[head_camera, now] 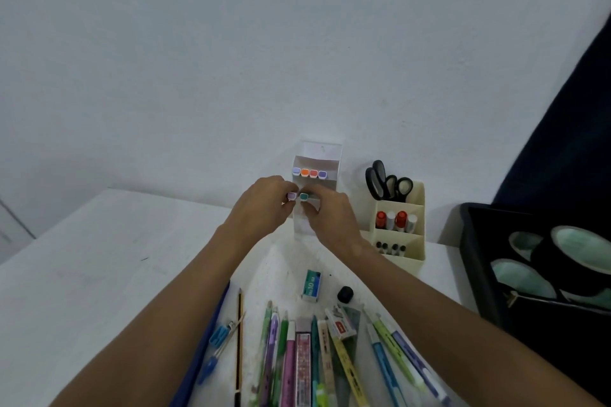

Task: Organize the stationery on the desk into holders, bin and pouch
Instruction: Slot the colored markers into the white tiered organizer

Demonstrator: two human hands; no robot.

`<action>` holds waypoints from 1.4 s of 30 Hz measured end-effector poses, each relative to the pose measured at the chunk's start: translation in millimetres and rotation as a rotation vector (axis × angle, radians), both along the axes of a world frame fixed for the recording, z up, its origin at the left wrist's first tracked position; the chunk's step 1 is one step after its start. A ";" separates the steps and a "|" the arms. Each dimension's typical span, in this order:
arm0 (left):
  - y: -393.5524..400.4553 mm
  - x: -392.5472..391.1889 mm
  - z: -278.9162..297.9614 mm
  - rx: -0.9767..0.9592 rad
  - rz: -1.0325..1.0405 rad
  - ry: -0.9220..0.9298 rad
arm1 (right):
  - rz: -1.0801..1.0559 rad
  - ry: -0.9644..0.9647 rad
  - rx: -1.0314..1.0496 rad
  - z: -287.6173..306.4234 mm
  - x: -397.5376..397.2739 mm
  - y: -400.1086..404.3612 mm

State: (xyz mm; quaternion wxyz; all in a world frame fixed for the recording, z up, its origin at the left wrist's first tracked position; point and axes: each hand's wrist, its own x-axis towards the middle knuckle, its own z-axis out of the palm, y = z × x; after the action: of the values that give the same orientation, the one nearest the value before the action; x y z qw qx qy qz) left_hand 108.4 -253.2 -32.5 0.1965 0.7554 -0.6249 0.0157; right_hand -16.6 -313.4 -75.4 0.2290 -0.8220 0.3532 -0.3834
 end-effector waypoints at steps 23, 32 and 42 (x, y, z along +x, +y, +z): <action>-28.0 3.1 -24.2 -0.048 0.030 -0.016 | -0.129 0.221 -0.069 -7.7 9.4 -14.2; -12.4 -11.7 -23.2 0.069 0.017 -0.015 | 0.001 0.349 -0.019 0.7 0.9 -4.0; 81.0 -36.1 -43.1 0.089 0.107 0.218 | 0.141 0.458 0.007 3.1 -60.1 51.7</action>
State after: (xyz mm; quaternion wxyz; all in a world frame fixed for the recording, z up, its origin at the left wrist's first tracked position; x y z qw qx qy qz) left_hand 72.3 -172.2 -75.5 0.2283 0.7928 -0.5588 -0.0838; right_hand -76.7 -261.6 -72.3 0.1717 -0.9094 0.3391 -0.1688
